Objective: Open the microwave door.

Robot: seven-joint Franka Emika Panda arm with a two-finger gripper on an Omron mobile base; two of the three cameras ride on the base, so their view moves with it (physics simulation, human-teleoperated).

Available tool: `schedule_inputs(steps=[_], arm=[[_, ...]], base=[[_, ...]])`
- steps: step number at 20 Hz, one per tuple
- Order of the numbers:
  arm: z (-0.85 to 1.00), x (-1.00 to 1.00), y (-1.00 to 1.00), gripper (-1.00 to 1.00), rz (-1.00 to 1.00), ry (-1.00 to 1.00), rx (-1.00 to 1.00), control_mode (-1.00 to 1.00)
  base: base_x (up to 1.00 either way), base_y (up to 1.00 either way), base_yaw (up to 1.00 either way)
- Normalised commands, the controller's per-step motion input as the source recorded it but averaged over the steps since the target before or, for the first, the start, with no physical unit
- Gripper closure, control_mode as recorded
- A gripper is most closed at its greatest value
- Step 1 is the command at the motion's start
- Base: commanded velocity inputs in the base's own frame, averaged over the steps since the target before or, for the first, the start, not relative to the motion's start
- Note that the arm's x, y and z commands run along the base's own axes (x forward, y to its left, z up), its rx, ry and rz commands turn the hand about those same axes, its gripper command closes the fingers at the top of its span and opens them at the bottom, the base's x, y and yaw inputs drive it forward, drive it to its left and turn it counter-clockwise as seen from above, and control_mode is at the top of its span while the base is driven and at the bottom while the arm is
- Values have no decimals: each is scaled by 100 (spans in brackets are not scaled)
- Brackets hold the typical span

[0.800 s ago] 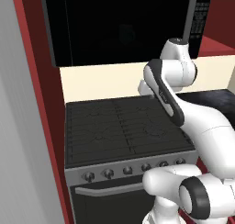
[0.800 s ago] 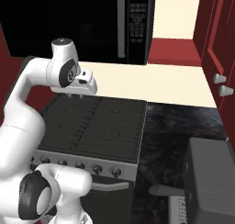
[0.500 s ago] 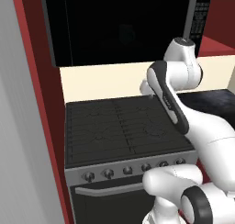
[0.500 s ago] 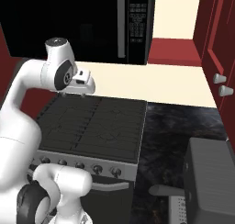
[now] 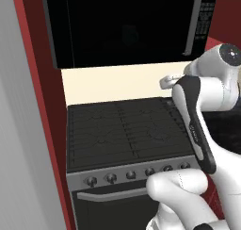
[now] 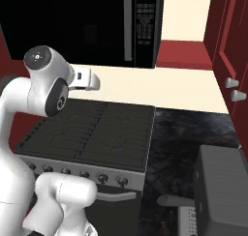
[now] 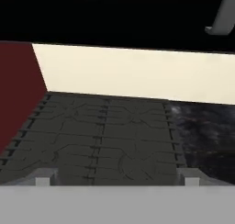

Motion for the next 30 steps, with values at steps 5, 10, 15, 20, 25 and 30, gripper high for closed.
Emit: schedule_inputs(steps=[5,10,15,20,25,30], arm=[[96,-2,-86,-100,0,-65,8,-100],[59,12,-96,-100,0,-60,7,-100],[2,48,-39,-100,2,-10,2,-100],[1,61,-14,-100,5,-3,0,-100],[2,64,0,-100,0,0,0,-100],[0,71,0,-100,0,3,0,-100]], base=[[0,0,0],[0,0,0],[0,0,0],[0,0,0],[0,0,0],[0,0,0]])
